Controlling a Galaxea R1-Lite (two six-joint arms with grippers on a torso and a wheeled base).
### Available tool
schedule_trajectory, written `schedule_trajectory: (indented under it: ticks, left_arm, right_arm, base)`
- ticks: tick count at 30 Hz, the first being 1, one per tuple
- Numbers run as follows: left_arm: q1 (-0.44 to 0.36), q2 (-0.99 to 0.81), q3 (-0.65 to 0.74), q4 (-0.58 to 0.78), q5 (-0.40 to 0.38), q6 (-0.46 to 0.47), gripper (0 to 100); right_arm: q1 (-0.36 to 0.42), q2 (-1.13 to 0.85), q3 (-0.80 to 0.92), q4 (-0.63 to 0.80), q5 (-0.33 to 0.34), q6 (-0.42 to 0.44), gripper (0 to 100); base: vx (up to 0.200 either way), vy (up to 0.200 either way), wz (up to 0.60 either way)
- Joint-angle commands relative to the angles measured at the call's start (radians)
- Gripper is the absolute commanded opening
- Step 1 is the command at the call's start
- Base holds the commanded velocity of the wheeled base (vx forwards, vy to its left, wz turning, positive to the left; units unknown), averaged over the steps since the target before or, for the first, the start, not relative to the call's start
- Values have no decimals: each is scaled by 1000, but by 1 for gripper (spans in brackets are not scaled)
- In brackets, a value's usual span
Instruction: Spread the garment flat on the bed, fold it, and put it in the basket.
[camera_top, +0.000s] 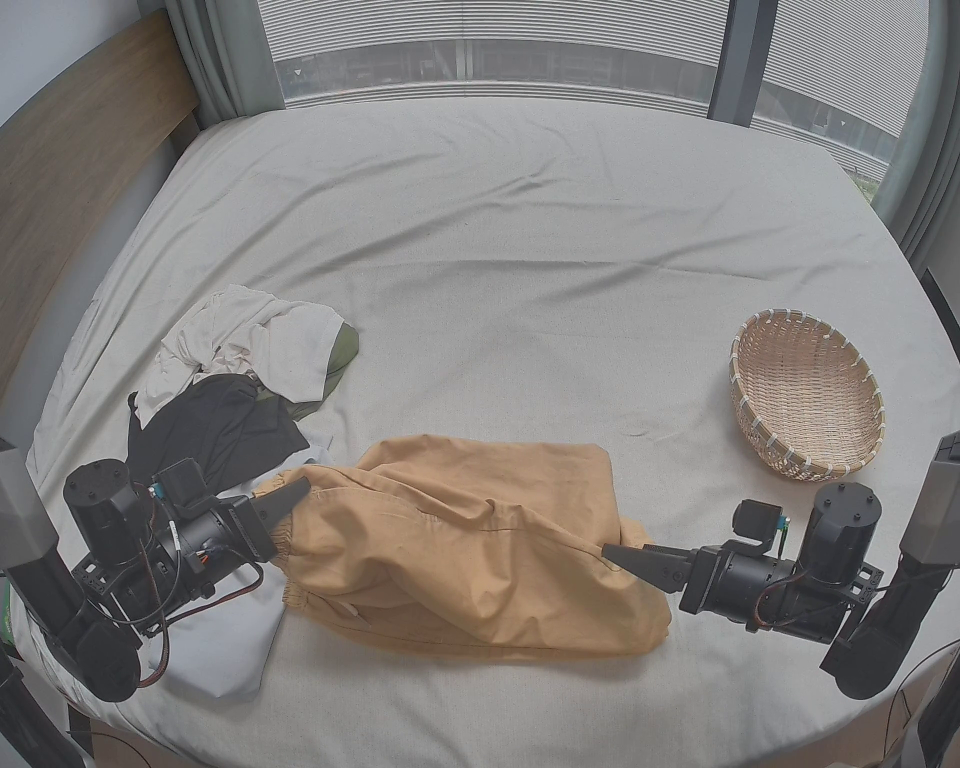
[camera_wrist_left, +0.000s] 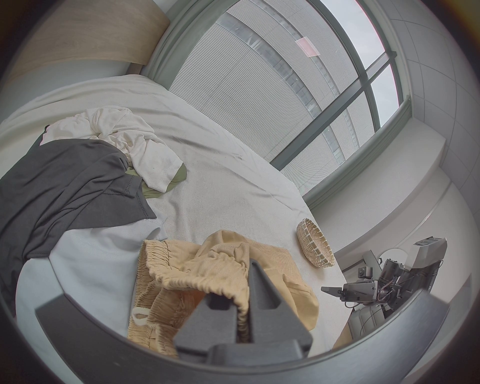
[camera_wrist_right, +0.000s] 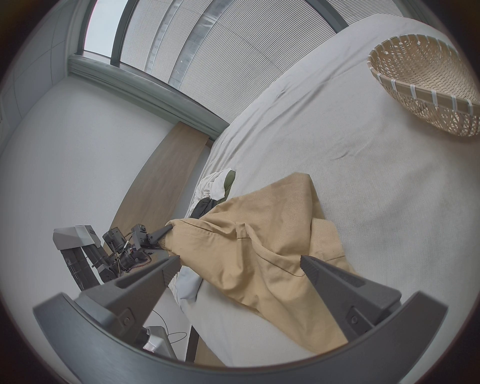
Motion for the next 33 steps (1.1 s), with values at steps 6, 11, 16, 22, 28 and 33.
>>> schedule_trajectory:
  ticks: [6,11,16,22,28,33]
  left_arm:
    - [3,-2,5,-1,0,-1,0]
    - [4,-3,8,-1,0,-1,0]
    - [1,-2,11,-1,0,-1,0]
    - [3,-2,9,-1,1,-1,0]
    - [3,-2,11,-1,0,-2,0]
    - [6,-2,11,-1,0,-2,0]
  right_arm:
    - [-75,93,-61,-1,0,-9,100]
    - [-114,117,-64,-1,-4,-44,100]
    - [-121,137,-60,-1,-4,-61,100]
    - [-111,146,-64,-1,-4,-55,0]
    - [-111,154,-64,-1,0,-55,0]
    - [-124,132,-50,-3,-1,-55,0]
  base:
    - [0,0,0]
    - [0,0,0]
    - [0,0,0]
    - [0,0,0]
    - [0,0,0]
    - [0,0,0]
